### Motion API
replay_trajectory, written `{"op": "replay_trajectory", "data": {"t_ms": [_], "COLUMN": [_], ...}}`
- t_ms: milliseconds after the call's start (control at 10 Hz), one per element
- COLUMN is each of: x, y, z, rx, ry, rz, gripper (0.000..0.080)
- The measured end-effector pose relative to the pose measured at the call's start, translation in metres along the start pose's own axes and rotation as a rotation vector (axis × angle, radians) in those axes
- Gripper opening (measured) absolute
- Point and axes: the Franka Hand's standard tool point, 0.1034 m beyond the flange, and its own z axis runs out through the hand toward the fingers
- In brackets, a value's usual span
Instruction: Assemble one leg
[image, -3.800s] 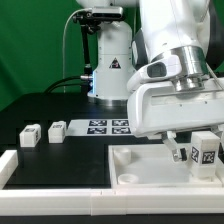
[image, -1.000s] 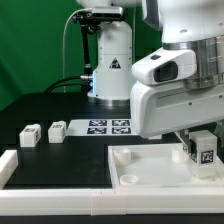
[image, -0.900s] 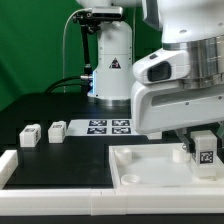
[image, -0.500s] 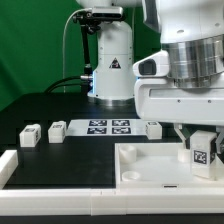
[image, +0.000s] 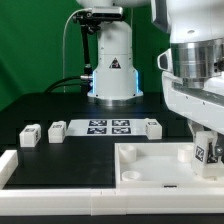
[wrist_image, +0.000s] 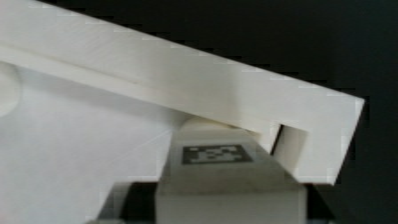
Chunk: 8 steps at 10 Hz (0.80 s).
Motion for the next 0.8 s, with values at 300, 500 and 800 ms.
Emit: {"op": "replay_trajectory", "data": {"t_ms": [300, 500, 800], "x": [-0.001, -0.0006, 0.0003], "y": [0.0003, 0.0005, 0.0007], "z": [0.0009, 0.0011, 0.0014], "rx": [-0.002, -0.003, -0.004], "ry": [-0.001, 0.001, 0.001], "rz": [-0.027, -0.144, -0.527], "gripper": [0.0524, 0.0623, 0.0648]}}
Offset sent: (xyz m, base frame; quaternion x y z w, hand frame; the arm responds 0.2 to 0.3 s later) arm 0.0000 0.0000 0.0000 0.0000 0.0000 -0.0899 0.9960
